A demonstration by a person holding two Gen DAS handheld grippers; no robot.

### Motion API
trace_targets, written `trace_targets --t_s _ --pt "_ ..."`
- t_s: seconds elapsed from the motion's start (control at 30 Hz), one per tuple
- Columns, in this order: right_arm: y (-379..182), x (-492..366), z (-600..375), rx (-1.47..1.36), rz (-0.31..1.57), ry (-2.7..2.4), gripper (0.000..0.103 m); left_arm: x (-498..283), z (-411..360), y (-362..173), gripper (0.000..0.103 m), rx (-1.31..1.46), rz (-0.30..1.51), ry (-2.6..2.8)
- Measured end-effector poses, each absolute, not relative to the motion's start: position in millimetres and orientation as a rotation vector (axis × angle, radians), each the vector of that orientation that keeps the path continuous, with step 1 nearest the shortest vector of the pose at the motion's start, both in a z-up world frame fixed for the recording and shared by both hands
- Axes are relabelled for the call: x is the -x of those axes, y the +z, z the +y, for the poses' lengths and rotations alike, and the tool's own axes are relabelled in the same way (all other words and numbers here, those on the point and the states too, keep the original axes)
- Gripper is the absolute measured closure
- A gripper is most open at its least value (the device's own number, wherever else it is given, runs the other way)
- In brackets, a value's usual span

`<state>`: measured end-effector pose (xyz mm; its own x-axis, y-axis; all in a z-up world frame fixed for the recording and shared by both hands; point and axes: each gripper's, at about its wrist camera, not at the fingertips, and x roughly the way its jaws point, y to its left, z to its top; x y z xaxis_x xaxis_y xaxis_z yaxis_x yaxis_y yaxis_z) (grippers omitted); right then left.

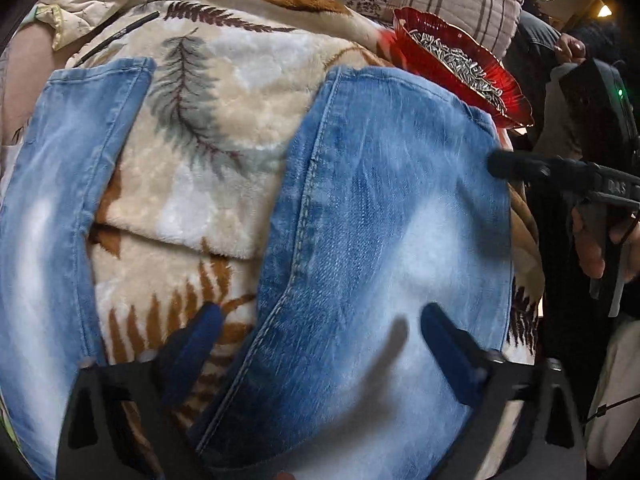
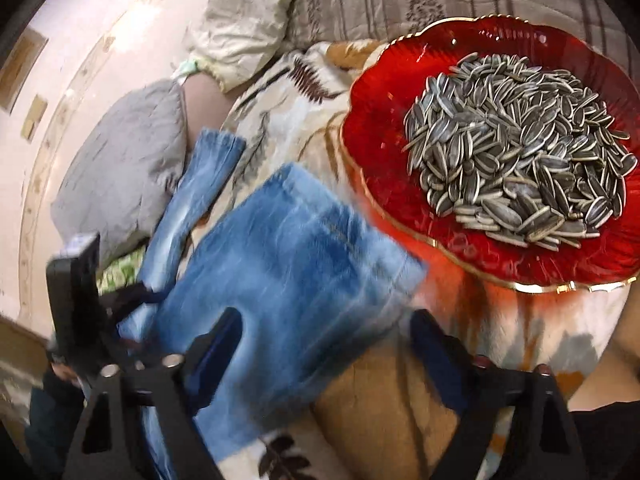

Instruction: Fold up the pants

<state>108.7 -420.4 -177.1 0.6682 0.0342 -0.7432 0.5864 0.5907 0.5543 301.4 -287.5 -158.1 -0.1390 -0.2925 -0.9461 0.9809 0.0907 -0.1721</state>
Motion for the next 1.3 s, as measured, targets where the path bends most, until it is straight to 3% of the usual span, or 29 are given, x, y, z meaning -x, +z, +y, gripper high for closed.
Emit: trace_targets --t_s 0.07,0.1,0.13,0.2,0.27,0.43,0.63,0.73,1.03,1.1,1.13,1.17,1.2,1.23,1.27,1.3 --pt "-179 -115 -420 -0.869 0.799 -0.343 0.065 -300 -291 -163 0.030 -0.858 1.143 -1.338" --pt "-182 -117 -420 -0.867 0.808 -0.326 0.088 -300 -291 -163 0.033 -0.860 1.136 -1.333" --pt "-183 -119 -418 -0.855 0.813 -0.315 0.091 -299 -291 -162 0.040 -0.851 1.131 -1.337" --pt "-176 -120 -413 -0.808 0.789 -0.310 0.094 -299 -289 -156 0.052 -0.832 1.116 -1.336" --pt "-166 -120 -410 -0.772 0.761 -0.299 0.095 -300 -286 -147 0.072 -0.820 1.088 -1.340" --pt "-114 -131 -397 -0.603 0.636 -0.256 0.096 -298 -273 -113 0.091 -0.795 0.984 -1.357" --pt "-44 -139 -376 -0.408 0.453 -0.197 0.096 -305 -242 -53 0.094 -0.687 0.832 -1.354" --pt "-40 -147 -378 -0.441 0.457 -0.210 0.096 -317 -237 -43 0.094 -0.639 0.841 -1.343" --pt "-116 -175 -401 -0.452 0.777 -0.363 0.096 -319 -284 -126 0.093 -0.791 1.029 -1.261" --pt "-117 -171 -401 -0.436 0.811 -0.387 0.093 -316 -290 -135 0.090 -0.816 1.039 -1.252" --pt "-116 -167 -401 -0.415 0.817 -0.402 0.086 -315 -292 -137 0.079 -0.830 1.028 -1.239" --pt "-112 -165 -398 -0.384 0.817 -0.424 0.081 -315 -294 -136 0.038 -0.854 1.001 -1.201" --pt "-106 -159 -397 -0.362 0.807 -0.437 0.063 -315 -294 -134 0.012 -0.868 0.978 -1.162" --pt "-102 -154 -396 -0.356 0.788 -0.445 0.020 -316 -293 -131 0.000 -0.874 0.950 -1.130" --pt "-96 -146 -395 -0.361 0.752 -0.458 0.004 -316 -291 -125 0.000 -0.867 0.927 -1.120" --pt "-87 -140 -395 -0.361 0.707 -0.477 0.000 -317 -288 -119 0.000 -0.844 0.919 -1.124"
